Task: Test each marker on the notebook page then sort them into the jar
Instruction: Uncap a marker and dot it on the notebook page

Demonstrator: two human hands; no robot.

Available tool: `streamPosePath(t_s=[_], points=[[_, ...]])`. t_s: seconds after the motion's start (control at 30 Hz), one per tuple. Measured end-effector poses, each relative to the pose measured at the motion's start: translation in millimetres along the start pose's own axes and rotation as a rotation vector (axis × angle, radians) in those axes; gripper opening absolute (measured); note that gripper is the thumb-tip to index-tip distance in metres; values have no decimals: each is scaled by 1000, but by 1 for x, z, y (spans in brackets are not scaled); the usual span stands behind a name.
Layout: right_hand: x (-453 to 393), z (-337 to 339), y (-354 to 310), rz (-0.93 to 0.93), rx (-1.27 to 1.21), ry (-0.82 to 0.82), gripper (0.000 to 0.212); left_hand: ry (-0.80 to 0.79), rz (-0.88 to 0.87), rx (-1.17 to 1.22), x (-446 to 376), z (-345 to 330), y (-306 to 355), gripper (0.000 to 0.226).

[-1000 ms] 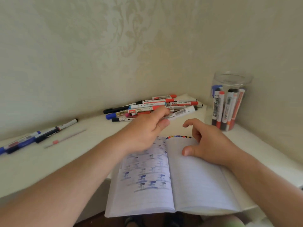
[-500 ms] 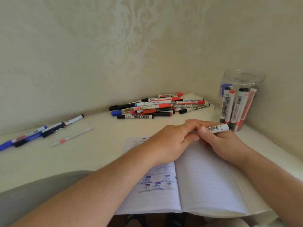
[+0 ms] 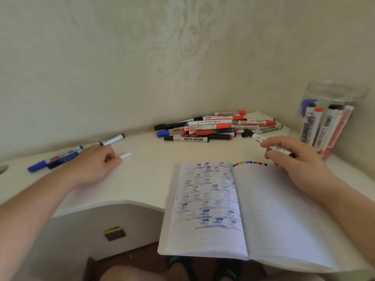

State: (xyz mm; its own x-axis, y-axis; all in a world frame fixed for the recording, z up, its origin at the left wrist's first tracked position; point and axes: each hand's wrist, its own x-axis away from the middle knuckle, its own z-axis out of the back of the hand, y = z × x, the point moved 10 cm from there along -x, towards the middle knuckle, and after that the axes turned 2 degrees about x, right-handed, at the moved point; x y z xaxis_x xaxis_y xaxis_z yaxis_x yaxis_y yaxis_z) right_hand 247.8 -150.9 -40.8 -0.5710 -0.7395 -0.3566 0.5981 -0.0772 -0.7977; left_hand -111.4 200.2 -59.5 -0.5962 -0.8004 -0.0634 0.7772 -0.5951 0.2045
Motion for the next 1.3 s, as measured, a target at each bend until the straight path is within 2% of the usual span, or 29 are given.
streamPosePath(t_s=[0.07, 0.13, 0.27, 0.33, 0.47, 0.57, 0.7, 0.83, 0.9, 0.93, 1.0, 1.1, 1.2, 1.3], points=[[-4, -13, 4, -17, 79, -92, 31, 16, -55, -31, 1, 3, 11, 29], [-9, -19, 7, 4, 245, -124, 36, 35, -109, 62, 2, 8, 41, 21], [-15, -22, 23, 40, 681, -116, 33, 166, -359, 217, 15, 33, 160, 13], [-16, -17, 31, 15, 736, -104, 37, 212, -474, 341, 27, 42, 221, 19], [-14, -19, 28, 20, 716, -127, 47, 27, -619, 531, 35, 10, 315, 21], [-9, -10, 23, 2, 568, -97, 50, -77, -654, 602, 34, -20, 346, 25], [2, 28, 19, -91, 130, 72, 40, -109, -660, 671, 31, -50, 350, 35], [6, 26, 4, -79, -260, 8, 22, -62, -744, 613, 41, -50, 354, 40], [4, 26, 1, -94, -313, 46, 8, -54, -778, 525, 48, -51, 357, 46], [4, 27, 2, -104, -291, 71, 8, -66, -764, 495, 49, -52, 356, 49], [5, 34, 8, -153, -254, 143, 19, -110, -684, 498, 47, -55, 351, 59], [8, 53, 15, -211, -296, 292, 24, -131, -569, 492, 42, -58, 343, 76], [15, 77, 16, -203, -415, 481, 27, -132, -539, 407, 44, -62, 339, 88], [19, 90, 17, -192, -559, 590, 28, -146, -534, 365, 46, -63, 338, 90]])
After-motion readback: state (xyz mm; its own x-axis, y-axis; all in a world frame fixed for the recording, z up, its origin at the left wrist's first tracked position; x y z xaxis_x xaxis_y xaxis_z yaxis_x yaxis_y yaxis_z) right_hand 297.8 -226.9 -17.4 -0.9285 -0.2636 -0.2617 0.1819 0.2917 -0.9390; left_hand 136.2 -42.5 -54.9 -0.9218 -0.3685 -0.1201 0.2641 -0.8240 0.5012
